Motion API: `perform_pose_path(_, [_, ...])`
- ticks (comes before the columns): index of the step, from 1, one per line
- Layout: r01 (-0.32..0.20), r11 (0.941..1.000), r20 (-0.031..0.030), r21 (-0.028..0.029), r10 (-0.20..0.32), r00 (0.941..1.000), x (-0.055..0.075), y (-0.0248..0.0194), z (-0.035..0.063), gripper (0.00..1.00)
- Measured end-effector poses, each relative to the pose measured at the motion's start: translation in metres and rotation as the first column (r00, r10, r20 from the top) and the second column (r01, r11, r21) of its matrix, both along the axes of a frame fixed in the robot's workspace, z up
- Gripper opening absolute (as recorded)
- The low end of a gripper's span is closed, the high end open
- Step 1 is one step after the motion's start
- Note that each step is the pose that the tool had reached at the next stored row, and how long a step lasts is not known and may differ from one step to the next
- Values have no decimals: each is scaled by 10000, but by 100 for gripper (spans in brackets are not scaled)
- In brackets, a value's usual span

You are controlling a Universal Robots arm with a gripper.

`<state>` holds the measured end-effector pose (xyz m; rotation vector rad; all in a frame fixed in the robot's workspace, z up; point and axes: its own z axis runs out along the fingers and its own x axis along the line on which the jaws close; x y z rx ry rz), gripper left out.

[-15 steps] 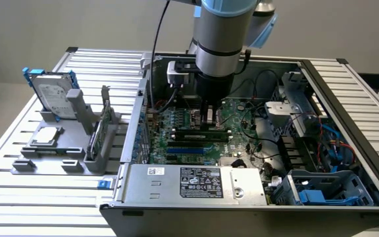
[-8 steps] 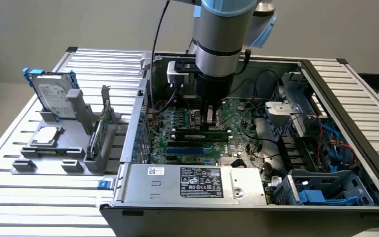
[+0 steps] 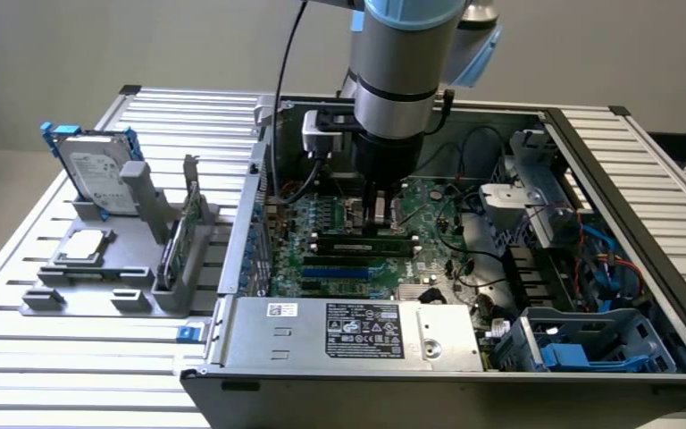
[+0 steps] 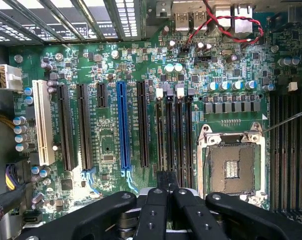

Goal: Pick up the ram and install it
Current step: 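Press down the ram until it locks into place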

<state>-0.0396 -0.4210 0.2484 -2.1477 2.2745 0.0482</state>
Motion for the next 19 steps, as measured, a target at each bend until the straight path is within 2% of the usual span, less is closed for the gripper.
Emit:
perform_pose_path(4, [-1, 10000, 18, -1, 1, 10000, -2, 5, -6, 11])
perform_pose_path(11, [-1, 10000, 24, -1, 1, 10000, -14, 9, -117, 11])
perform_pose_path(15, [0, 10000, 23, -2, 0, 10000, -15, 12, -128, 11])
perform_pose_path(19, [0, 10000, 23, -1, 0, 10000, -15, 43, -128, 11])
